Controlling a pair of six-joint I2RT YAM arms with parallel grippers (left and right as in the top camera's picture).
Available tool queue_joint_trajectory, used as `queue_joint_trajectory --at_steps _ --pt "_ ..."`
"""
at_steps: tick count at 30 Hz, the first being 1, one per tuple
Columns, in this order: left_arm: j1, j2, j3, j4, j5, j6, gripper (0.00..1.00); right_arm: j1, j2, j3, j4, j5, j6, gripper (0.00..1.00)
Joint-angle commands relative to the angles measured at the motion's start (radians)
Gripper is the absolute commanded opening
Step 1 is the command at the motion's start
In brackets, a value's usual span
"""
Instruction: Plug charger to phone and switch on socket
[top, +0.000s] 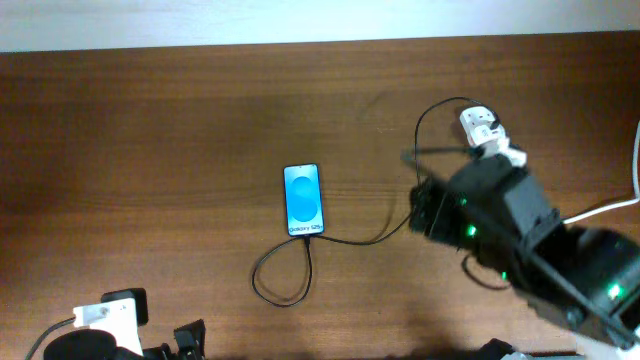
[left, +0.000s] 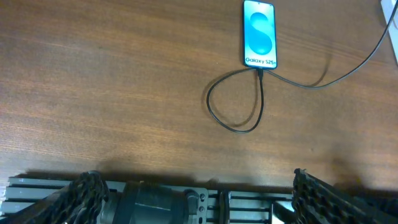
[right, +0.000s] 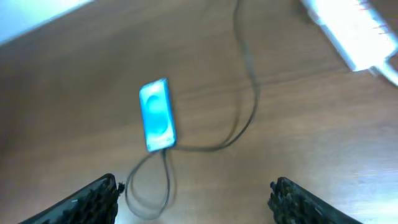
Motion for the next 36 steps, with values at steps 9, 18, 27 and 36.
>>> queue_joint_trajectory --at_steps 9,18,27,36 --pt "0.000 -0.002 0.006 0.000 -0.014 0.008 0.99 -0.667 0.245 0.117 0.014 -0.265 -0.242 0.67" --pt "0.000 -0.002 0.006 0.000 -0.014 0.008 0.99 -0.942 0.623 0.143 0.158 -0.517 -0.356 0.35" --pt "0.000 -0.002 0.006 0.000 -0.014 0.008 0.99 -0.958 0.916 0.333 0.160 -0.513 -0.333 0.28" --pt "0.000 -0.002 0.006 0.000 -0.014 0.008 0.99 -0.962 1.009 0.331 0.163 -0.452 -0.254 0.15"
